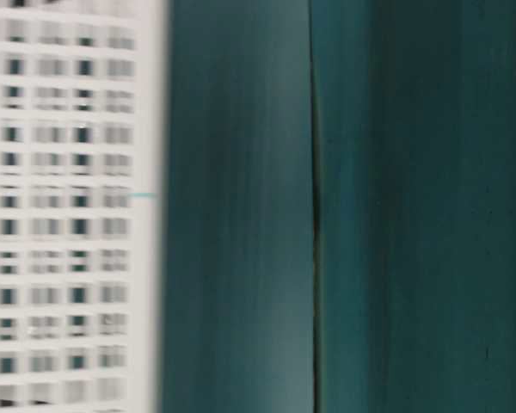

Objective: Lift the white basket with both hands.
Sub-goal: 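Lift the held basket upward and toward the far side with both grippers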

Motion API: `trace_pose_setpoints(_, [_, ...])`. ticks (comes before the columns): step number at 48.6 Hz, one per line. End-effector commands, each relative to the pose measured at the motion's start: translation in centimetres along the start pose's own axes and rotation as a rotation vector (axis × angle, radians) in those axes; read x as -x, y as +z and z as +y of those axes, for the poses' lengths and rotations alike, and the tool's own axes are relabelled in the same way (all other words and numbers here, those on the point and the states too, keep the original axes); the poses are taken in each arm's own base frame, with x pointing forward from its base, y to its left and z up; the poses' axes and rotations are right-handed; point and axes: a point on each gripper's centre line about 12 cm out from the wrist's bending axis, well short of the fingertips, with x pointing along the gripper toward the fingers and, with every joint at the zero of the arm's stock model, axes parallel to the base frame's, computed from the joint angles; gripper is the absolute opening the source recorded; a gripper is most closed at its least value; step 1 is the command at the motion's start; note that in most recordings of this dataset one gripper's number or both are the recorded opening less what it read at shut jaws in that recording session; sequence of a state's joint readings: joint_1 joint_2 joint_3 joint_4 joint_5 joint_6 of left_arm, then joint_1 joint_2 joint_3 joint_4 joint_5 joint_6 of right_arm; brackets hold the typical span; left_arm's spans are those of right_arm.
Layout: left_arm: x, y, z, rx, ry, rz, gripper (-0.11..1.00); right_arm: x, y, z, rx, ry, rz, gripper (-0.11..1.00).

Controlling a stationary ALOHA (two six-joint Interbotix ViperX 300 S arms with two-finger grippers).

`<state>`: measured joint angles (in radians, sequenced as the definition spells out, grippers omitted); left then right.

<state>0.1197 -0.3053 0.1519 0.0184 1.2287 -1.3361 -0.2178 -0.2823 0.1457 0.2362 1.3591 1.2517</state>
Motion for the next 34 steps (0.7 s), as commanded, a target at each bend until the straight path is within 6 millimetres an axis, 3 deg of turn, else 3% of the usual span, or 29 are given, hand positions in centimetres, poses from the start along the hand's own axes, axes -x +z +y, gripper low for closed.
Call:
trace_pose_setpoints(1, [3.5,0.4,-1.4,-0.051,-0.09,-0.027,0.0,2.2,-0.6,1.4,0.052,0.059,-0.011,0.19])
trace_pose_setpoints(16, [7.4,0.8,-2.5,-0.1,-0.124,-0.041,0.0,7.0,-1.4,2.7,0.088,0.078,-0.02,0.2])
trace_pose_setpoints(27, [10.3,1.2,-3.1,-0.121,-0.142,-0.053,0.0,9.2,-1.5,3.1,0.102,0.098,-0.043,0.19])
trace_pose_setpoints(34, [11.1,1.5,-3.4,-0.119,-0.115,-0.048,-0.01,10.6,-1.7,3.8,0.113,0.131,-0.056,0.19])
